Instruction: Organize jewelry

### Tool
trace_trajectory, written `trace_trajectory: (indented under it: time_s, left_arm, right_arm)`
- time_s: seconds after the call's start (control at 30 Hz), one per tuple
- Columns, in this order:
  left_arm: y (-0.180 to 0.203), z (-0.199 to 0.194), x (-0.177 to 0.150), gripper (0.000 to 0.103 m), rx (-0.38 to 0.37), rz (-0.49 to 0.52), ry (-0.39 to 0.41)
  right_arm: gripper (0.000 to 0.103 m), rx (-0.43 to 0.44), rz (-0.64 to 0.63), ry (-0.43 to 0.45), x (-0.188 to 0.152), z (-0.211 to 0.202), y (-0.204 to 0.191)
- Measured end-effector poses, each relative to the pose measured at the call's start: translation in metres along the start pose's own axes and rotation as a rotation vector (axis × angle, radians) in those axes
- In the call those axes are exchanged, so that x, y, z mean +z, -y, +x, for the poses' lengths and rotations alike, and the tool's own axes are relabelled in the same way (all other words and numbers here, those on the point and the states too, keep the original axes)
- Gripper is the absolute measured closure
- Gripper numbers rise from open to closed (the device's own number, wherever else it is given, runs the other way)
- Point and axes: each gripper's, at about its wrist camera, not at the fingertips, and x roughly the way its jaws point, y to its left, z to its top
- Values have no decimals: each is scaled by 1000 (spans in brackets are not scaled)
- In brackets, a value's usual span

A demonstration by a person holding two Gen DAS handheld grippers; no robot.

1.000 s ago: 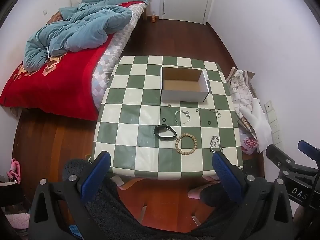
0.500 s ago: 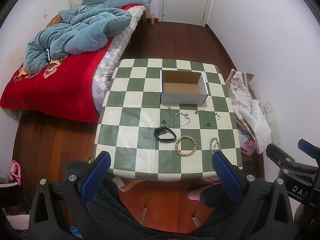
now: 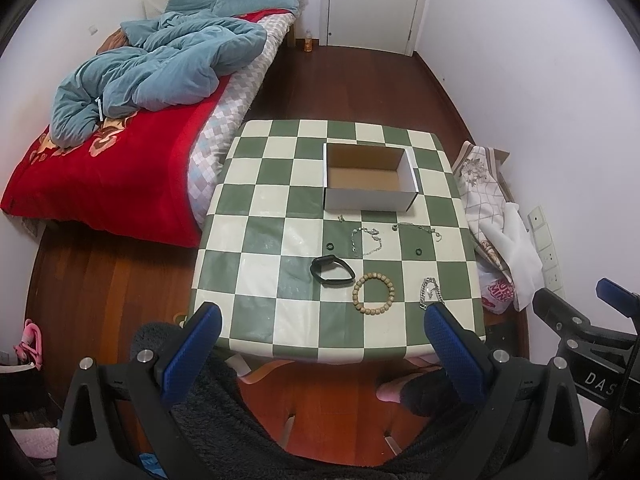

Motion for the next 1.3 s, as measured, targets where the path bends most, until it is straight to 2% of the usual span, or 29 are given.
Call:
trace_trajectory:
  time_s: [1.3]
  left_arm:
    - [1,-7,2,0,6,-1,17]
  right_arm:
    - [0,8,-4,19,4,-14,0]
